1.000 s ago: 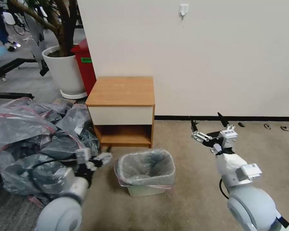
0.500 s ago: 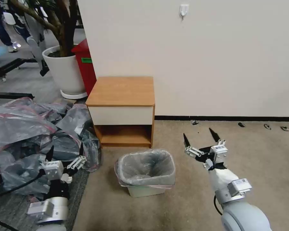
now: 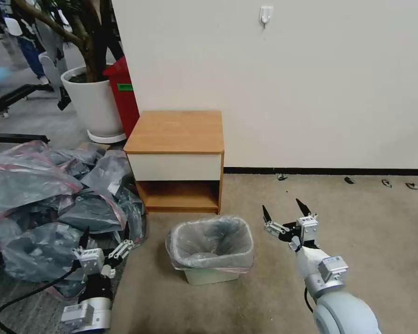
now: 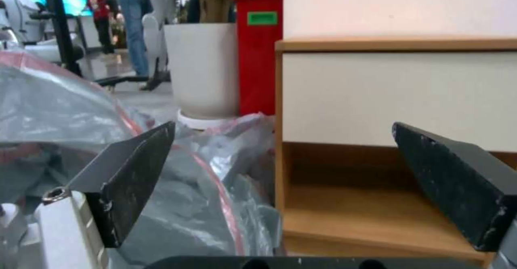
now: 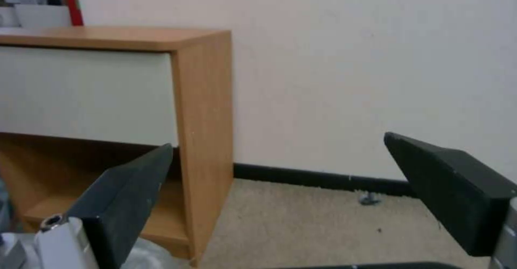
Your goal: Pick up the garbage bag from the table and place it over the trash can.
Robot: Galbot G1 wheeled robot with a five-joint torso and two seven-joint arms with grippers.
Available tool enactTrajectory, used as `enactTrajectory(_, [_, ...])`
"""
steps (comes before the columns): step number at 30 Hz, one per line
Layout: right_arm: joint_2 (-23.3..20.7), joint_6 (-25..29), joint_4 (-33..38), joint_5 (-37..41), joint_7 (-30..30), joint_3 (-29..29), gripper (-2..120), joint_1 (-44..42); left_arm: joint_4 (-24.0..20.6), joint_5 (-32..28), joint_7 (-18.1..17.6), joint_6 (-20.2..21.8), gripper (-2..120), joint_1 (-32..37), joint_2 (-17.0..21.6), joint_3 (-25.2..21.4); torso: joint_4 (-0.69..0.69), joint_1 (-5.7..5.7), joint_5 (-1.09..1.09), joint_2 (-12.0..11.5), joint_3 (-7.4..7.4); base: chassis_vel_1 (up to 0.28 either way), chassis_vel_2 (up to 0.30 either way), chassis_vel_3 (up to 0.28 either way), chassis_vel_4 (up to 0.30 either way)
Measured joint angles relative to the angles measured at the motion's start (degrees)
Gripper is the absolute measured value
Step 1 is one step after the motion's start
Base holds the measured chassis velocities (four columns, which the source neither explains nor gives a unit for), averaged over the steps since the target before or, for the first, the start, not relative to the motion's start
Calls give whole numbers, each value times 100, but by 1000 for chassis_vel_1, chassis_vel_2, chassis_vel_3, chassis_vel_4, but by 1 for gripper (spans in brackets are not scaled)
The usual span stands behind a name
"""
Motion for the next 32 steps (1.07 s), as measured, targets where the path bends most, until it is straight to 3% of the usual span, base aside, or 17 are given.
enactTrajectory(32, [23, 88, -68, -25, 18, 9, 100, 9, 50, -24, -23, -7, 100, -21, 5, 5, 0, 0, 0, 0, 0, 0, 0, 0, 0])
